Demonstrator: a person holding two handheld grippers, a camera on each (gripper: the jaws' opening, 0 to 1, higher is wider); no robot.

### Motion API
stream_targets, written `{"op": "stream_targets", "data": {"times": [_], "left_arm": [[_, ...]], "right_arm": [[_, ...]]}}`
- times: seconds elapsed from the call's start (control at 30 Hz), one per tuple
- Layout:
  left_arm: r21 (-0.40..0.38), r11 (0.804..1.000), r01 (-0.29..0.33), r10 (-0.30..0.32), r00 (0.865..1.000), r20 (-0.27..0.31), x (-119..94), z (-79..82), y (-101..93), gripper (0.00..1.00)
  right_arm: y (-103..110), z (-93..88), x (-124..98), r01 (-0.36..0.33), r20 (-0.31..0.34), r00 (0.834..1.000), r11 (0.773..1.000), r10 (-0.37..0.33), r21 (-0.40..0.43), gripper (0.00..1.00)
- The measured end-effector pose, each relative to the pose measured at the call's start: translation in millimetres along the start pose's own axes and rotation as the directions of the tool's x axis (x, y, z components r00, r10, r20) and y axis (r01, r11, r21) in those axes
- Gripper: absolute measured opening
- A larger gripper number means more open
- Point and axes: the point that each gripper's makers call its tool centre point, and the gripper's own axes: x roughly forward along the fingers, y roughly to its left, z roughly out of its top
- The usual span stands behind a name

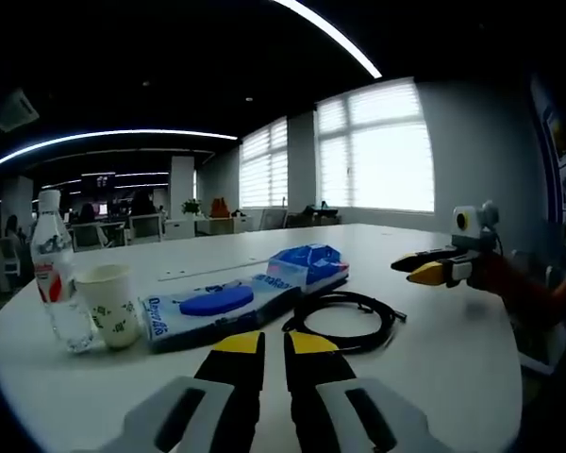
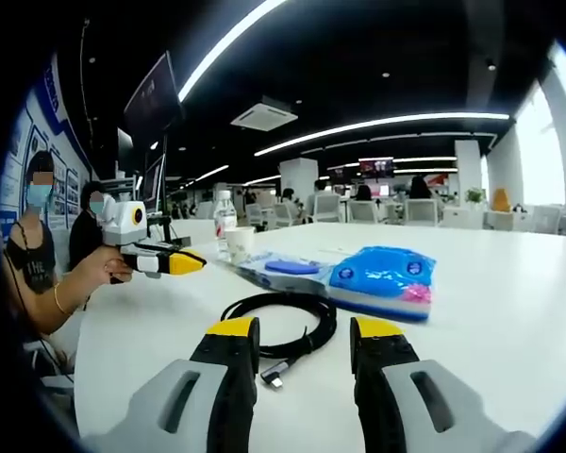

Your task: Arrange the tabletop items into an orderly group along one side of the table until the central work area is clear of visible clutter.

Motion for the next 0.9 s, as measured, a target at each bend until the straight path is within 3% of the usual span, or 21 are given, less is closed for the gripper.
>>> {"op": "stream_targets", "data": {"times": [0.17, 0.33, 0.5, 0.77, 0.83, 0.9], "left_arm": [[0.053, 0.997, -0.061, 0.061, 0.998, 0.001, -9, -1.6, 9.5, 0.07], [0.017, 0.997, -0.075, 0.074, 0.996, 0.054, -22, 0.8, 16.6, 0.07], [0.002, 0.994, -0.105, 0.105, 0.993, 0.057, -35, -3.4, 28.4, 0.08], [0.012, 0.989, -0.149, 0.148, 0.987, 0.070, -55, -1.8, 35.4, 0.18], [0.020, 0.980, -0.199, 0.196, 0.977, 0.087, -66, 0.8, 44.5, 0.20], [0.014, 0.978, -0.209, 0.207, 0.974, 0.088, -70, 0.5, 48.3, 0.21]], "right_arm": [[-3, 4.2, -4, 0.004, 0.017, 1.000, 1.000, -0.004, -0.004, 0.36], [-5, 9.4, -13, 0.008, 0.032, 0.999, 0.999, -0.007, -0.034, 0.36], [-8, 9.8, -21, 0.018, 0.028, 0.999, 0.999, -0.017, -0.043, 0.36], [-8, 14.3, -32, 0.033, 0.041, 0.999, 0.998, -0.031, -0.054, 0.41], [-8, 17.3, -36, 0.044, 0.042, 0.998, 0.997, -0.041, -0.071, 0.44], [-8, 18.5, -38, 0.048, 0.039, 0.998, 0.995, -0.045, -0.087, 0.45]]}}
